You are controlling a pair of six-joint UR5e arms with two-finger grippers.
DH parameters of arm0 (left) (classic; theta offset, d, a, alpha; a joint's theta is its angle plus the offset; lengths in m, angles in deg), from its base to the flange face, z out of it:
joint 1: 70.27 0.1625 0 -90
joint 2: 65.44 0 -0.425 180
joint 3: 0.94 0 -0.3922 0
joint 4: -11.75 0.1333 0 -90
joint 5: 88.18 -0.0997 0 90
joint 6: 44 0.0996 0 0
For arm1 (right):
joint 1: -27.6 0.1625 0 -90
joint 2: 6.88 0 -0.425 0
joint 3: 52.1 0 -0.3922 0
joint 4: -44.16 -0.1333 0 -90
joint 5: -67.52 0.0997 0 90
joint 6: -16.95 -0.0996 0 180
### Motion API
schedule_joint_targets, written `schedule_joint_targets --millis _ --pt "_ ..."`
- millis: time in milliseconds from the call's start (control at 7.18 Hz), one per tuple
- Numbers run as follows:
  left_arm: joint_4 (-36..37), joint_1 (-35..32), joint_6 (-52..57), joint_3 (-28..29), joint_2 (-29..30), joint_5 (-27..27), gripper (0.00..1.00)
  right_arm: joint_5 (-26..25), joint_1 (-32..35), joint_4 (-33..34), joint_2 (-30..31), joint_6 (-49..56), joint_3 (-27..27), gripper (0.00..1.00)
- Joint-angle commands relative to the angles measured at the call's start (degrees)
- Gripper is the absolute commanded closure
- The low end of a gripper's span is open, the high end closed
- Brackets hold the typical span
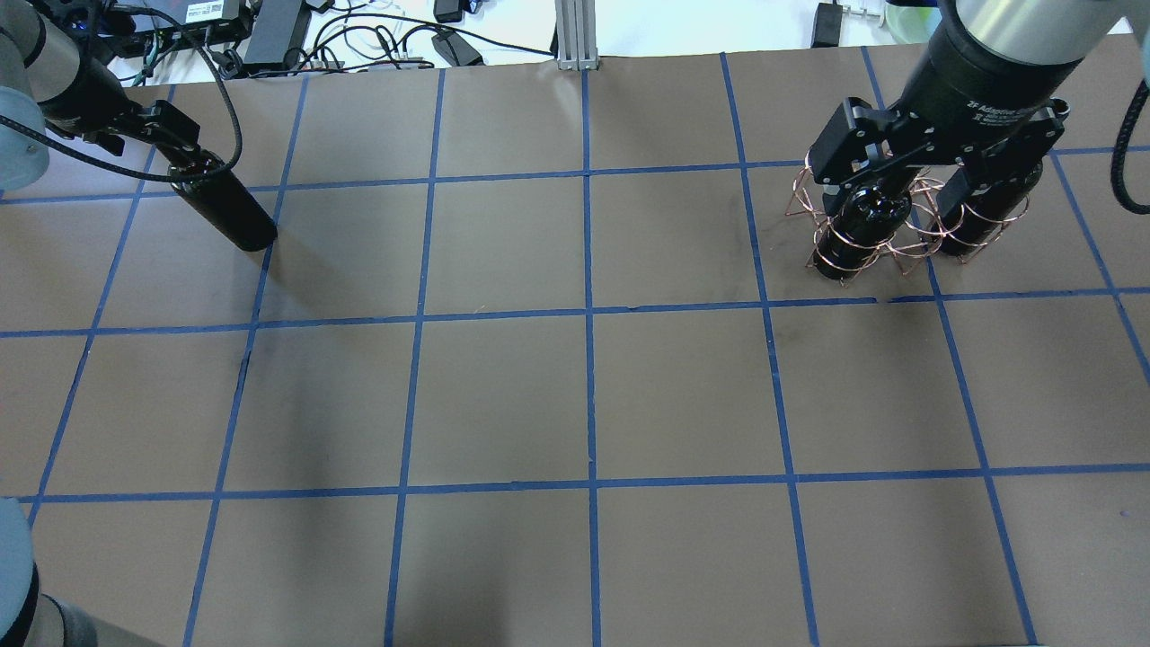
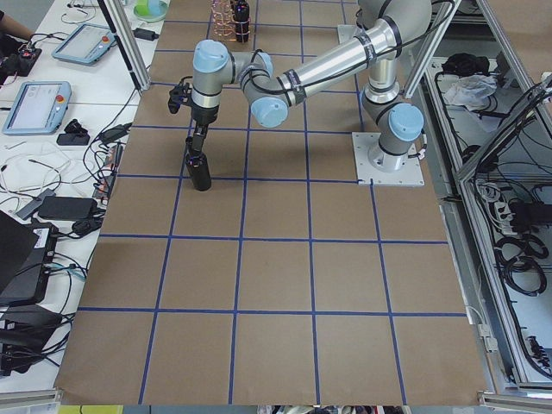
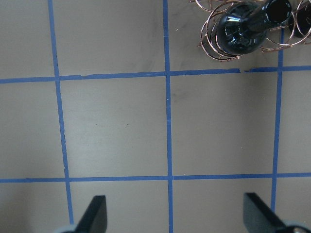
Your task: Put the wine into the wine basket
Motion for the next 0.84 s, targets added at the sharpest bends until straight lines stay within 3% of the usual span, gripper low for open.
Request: schedule_joint_targets --millis 0,697 --pt "0.8 0.0 0.8 4.0 3.2 1.3 0.02 0.1 0.0 0.0 0.2 0.0 0.0 0.0" --pt "0.9 0.0 0.7 4.1 4.8 3.7 0.06 -0.1 -0.2 -0.3 0.1 2.3 0.0 0.0"
